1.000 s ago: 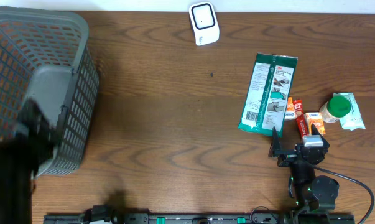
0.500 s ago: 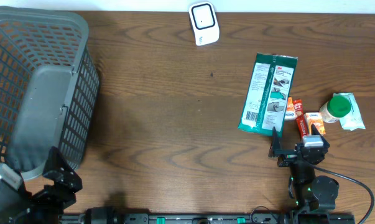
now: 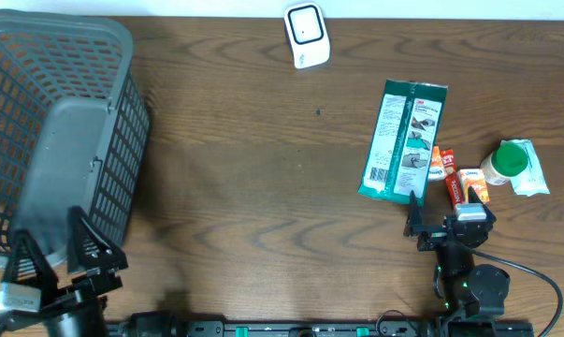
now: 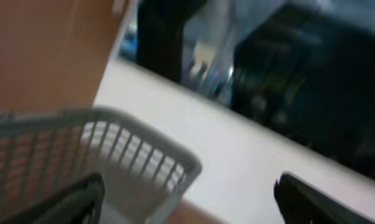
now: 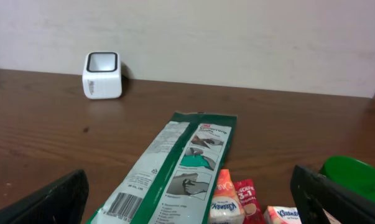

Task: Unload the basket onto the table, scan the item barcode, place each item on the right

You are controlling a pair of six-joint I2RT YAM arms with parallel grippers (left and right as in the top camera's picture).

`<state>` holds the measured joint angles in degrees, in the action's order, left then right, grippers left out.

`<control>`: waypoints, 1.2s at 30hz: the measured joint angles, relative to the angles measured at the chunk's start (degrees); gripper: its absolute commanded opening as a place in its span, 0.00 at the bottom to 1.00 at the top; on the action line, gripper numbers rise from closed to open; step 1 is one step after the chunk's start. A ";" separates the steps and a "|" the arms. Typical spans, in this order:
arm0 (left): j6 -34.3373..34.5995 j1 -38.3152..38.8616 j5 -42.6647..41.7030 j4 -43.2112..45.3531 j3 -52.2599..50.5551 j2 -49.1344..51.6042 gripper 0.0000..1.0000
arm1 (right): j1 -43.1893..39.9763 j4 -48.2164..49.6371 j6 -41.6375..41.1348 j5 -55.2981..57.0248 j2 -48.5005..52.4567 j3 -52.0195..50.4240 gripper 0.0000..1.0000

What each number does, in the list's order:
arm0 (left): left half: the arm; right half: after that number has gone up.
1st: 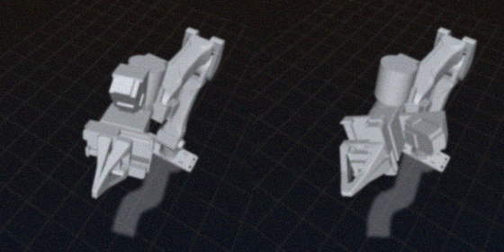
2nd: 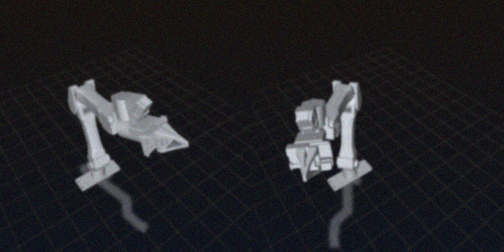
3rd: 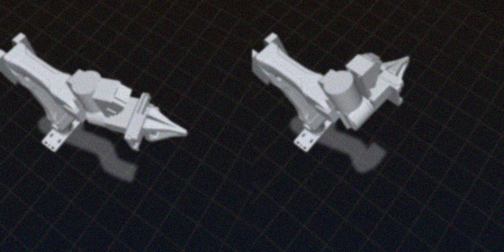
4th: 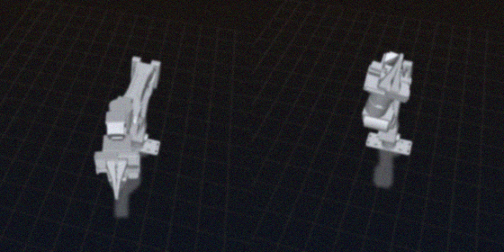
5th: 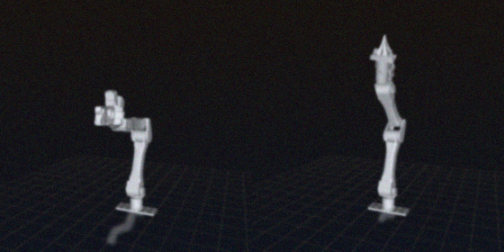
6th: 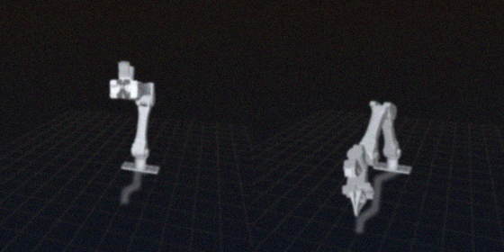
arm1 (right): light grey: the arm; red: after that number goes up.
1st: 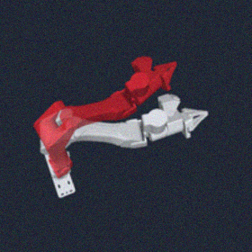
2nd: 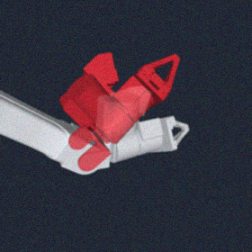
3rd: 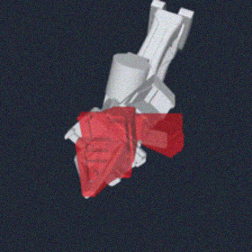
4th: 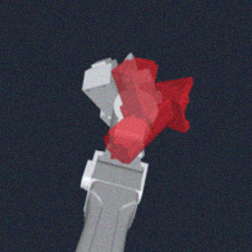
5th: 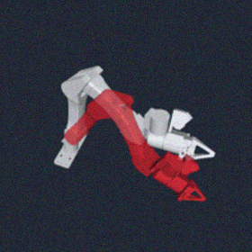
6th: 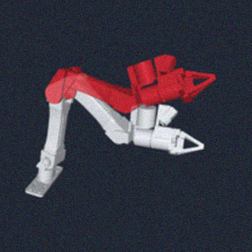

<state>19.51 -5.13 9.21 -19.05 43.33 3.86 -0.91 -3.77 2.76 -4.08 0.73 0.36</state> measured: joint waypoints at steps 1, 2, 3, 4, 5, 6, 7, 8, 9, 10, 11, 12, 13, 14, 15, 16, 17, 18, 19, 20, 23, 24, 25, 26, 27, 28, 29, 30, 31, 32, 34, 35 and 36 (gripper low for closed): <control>-0.02 0.00 0.02 2.56 -2.32 -1.31 0.88 | 0.00 0.00 0.00 0.02 -0.02 0.00 0.99; 0.09 0.00 0.11 5.70 -4.98 -2.56 0.88 | 0.00 -0.02 0.00 0.00 -0.02 0.00 0.99; 0.22 0.00 0.17 7.69 -6.91 -3.19 0.88 | 0.00 -0.02 0.00 0.00 -0.02 0.00 0.99; 0.52 0.00 0.20 10.03 -8.52 -3.32 0.88 | 0.00 0.00 0.00 0.00 0.00 0.00 0.99; 1.31 0.00 0.17 12.48 -10.23 -3.34 0.88 | 0.00 0.00 0.00 0.02 -0.02 0.00 0.99; 2.05 0.00 0.15 14.60 -12.07 -3.32 0.88 | 0.00 -0.02 0.00 0.00 0.00 0.00 0.99; 2.97 0.00 0.17 16.04 -13.81 -3.32 0.88 | 0.00 -0.02 0.00 0.02 -0.02 0.00 0.99; 3.98 0.00 0.17 17.53 -15.63 -3.32 0.88 | 0.00 -0.02 0.00 0.00 0.00 0.00 0.99; 4.87 0.00 0.15 19.08 -17.44 -3.32 0.88 | 0.00 -0.02 0.00 0.00 0.00 0.00 0.99; 5.60 0.00 0.17 20.37 -18.95 -3.32 0.88 | 0.00 -0.02 0.00 0.00 0.00 0.00 0.99; 6.25 0.00 0.15 21.81 -20.83 -3.32 0.88 | 0.00 -0.02 0.00 0.00 0.00 0.00 0.99; 6.19 0.00 0.04 23.80 -22.67 -3.32 0.88 | 0.00 -0.02 0.00 0.02 0.00 0.00 0.99; 6.69 0.00 -0.26 26.03 -23.85 -3.34 0.88 | 0.00 0.04 0.00 0.00 0.00 0.00 0.99; 7.10 0.13 -0.28 27.85 -24.81 -3.52 0.88 | 0.00 0.00 0.00 0.00 -0.02 0.00 0.99; 7.39 0.15 -0.39 29.62 -25.90 -3.72 0.88 | 0.00 0.00 0.00 0.00 -0.02 0.00 0.99; 7.65 0.17 -0.63 30.67 -26.73 -3.72 0.88 | 0.00 -0.02 0.00 0.00 -0.02 0.00 0.99; 7.91 0.22 -0.72 30.97 -28.02 -3.72 0.88 | 0.00 0.02 0.00 0.02 -0.02 0.00 0.99; 8.00 0.26 -0.72 31.15 -30.05 -3.72 0.88 | 0.00 -0.02 0.00 0.00 0.00 0.00 0.99; 8.17 0.33 -0.70 31.19 -32.28 -3.69 0.88 | 0.00 0.00 0.00 0.00 -0.02 0.00 0.99; 8.37 0.33 -0.85 31.28 -34.51 -3.65 0.88 | 0.00 0.00 0.00 0.00 -0.02 0.00 0.99; 8.83 0.31 -0.46 31.19 -39.08 -3.52 0.88 | 0.00 -0.02 0.00 0.00 -0.02 0.00 0.99; 8.98 0.31 -0.42 31.23 -40.00 -3.52 0.88 | 0.00 -0.02 0.00 0.02 -0.02 0.00 0.99; 9.01 0.31 -0.26 31.30 -40.57 -3.52 0.88 | 0.00 -0.02 0.00 0.00 0.00 0.00 0.99; 9.01 0.31 -0.22 31.50 -41.07 -3.54 0.88 | 0.00 0.00 0.00 0.00 -0.02 0.00 0.99; 9.01 0.31 -0.22 31.54 -41.35 -3.54 0.88 | 0.00 0.00 0.00 0.00 -0.02 0.00 0.99; 9.01 0.31 -0.22 31.76 -41.66 -3.54 0.88 | 0.00 0.00 0.00 0.02 -0.02 0.00 0.99; 9.01 0.31 -0.22 31.69 -42.05 -3.54 0.88 | 0.00 0.00 0.00 0.00 -0.02 0.00 0.99; 9.01 0.31 -0.22 31.26 -42.32 -3.54 0.88 | 0.00 -0.02 0.00 0.00 -0.02 0.00 0.99; 9.01 0.31 -0.22 30.40 -42.40 -3.54 0.88 | 0.00 -0.02 0.00 0.02 0.00 0.00 0.99; 9.03 0.31 -0.22 29.53 -42.51 -3.54 0.88 | 0.00 -0.02 0.00 0.00 -0.02 0.00 0.99; 9.03 0.31 -0.22 28.06 -42.71 -3.54 0.88 | 0.00 -0.02 0.00 0.00 -0.02 0.00 0.99; 9.01 0.31 -0.24 27.30 -42.73 -3.54 0.88 | 0.00 0.00 0.00 0.00 -0.02 0.00 0.99; 8.96 0.31 -0.26 26.71 -42.75 -3.54 0.88 | 0.00 -0.02 0.00 0.02 -0.02 0.00 0.99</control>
<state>28.47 -4.82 8.95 7.66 0.58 0.32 -0.91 -3.79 2.76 -4.05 0.71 0.36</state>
